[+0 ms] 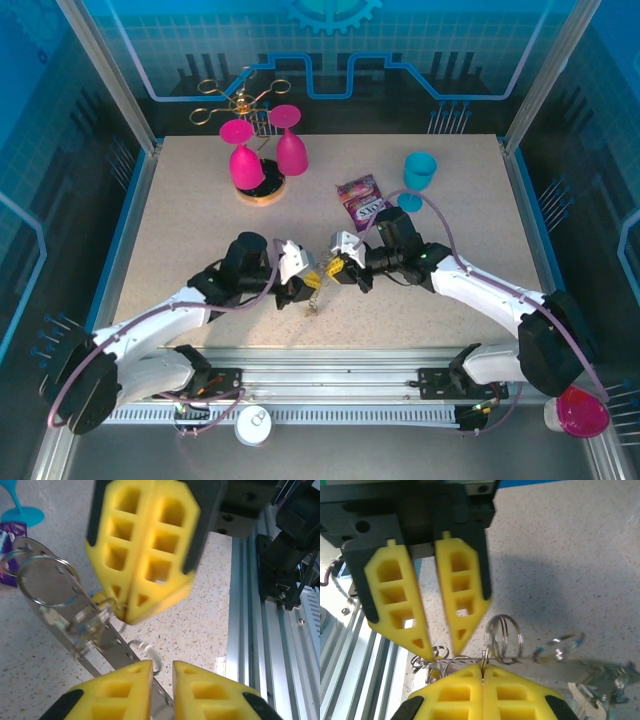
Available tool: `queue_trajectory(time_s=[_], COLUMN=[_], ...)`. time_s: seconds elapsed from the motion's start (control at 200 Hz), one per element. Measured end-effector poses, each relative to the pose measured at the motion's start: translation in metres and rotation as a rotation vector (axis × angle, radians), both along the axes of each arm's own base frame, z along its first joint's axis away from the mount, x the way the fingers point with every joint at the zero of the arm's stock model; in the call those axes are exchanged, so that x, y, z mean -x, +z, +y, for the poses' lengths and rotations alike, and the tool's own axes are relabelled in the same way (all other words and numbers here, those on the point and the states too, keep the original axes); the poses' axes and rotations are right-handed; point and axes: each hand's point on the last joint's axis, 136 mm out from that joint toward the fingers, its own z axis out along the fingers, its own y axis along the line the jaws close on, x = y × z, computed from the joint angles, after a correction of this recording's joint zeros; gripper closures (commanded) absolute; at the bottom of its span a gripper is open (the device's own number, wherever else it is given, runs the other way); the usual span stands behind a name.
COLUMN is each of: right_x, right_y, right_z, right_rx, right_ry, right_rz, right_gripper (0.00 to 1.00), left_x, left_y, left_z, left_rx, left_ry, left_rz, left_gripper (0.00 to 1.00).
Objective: Put the keys on the keyring
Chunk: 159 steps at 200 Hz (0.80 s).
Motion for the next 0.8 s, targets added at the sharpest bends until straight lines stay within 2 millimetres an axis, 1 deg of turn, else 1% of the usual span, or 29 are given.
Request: queue_trajectory(time_s=[0.12,0.325,0.485,0.69,0.795], right_x=[0.005,0.009,0.011,0.01,0.01], right_y=[-0.005,-0.008,-0.008,-0.009,-0.009], right_z=[-0.002,-0.002,-0.001,-0.001,-0.001], right_rx=[0.021,0.032,0.033,0.04,0.041], right_ry=[0.011,0.033,0.044,0.044,0.045], right_rz=[0.015,0.003,-0.006,-0.015,-0.015], right_gripper=[1.0,1.0,1.0,1.0,1.0], left_x=[-0.008,-0.009,-0.01,-0.012,-0.012], left_y=[0.002,0.002,-0.001,-0.013,-0.013], left_z=[-0.005,-0.004,-0.002,0.005,0.006], left_rx=[-0.006,-0.008,-0.026,-0.081,-0.086], left_ry=[-0.001,0.001,0.006,0.03,0.035], left_rz=[-0.001,-0.008,-0.012,-0.005,-0.006], left_gripper=[0.75,0.65,0.65,0.63,0.62])
